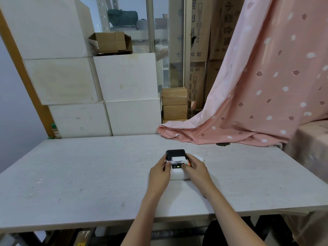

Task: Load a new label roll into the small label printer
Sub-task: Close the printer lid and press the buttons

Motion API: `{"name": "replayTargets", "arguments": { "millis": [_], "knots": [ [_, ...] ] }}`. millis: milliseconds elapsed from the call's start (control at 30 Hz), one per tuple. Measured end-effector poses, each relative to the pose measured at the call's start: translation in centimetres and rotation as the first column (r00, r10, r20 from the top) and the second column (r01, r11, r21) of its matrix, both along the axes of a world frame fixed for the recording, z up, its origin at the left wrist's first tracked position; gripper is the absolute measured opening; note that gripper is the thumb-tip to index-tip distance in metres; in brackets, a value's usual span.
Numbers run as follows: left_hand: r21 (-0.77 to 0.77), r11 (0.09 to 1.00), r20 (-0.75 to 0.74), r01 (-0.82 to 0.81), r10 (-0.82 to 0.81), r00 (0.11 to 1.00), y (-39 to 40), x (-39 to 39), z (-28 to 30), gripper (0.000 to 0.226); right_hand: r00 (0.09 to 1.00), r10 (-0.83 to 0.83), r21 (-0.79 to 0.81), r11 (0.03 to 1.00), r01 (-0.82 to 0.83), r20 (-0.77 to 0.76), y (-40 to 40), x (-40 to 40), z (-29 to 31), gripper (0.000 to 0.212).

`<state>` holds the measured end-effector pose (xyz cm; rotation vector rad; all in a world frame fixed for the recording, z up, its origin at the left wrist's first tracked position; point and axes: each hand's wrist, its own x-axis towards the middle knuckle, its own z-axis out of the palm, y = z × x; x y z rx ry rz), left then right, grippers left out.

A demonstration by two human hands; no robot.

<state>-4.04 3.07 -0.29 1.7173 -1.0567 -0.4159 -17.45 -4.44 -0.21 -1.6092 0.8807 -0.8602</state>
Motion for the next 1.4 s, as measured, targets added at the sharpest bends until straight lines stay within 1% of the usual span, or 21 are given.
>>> {"name": "replayTargets", "arguments": {
  "millis": [300, 567, 733, 1067, 1400],
  "knots": [
    [0.003, 1.0, -0.007, -0.009, 0.009, 1.0, 0.09, -0.27, 0.38, 0.042, 1.0, 0.004, 0.013, 1.0, -0.004, 0.002, -0.28, 0.1, -0.18, 0.046],
    [0.01, 1.0, -0.022, -0.013, 0.013, 1.0, -0.2, -0.03, 0.18, 0.041, 0.997, 0.003, 0.036, 0.999, -0.006, 0.073, -0.24, 0.16, 0.43, 0.033],
    [0.014, 1.0, -0.057, -0.013, 0.014, 0.998, -0.18, -0.25, 0.38, 0.044, 0.996, 0.0, 0.077, 0.997, -0.007, 0.093, -0.3, -0.09, 0.52, 0.033],
    [0.027, 1.0, 0.024, -0.013, 0.013, 1.0, -0.1, -0.4, 0.3, 0.044, 0.995, 0.011, 0.031, 0.999, -0.014, 0.103, 0.15, 0.14, 0.34, 0.03],
    [0.02, 1.0, 0.056, -0.021, 0.019, 0.998, -0.06, -0.37, 0.25, 0.044, 0.995, 0.01, 0.037, 0.999, -0.014, 0.098, 0.23, 0.08, 0.56, 0.032]
  ]
}}
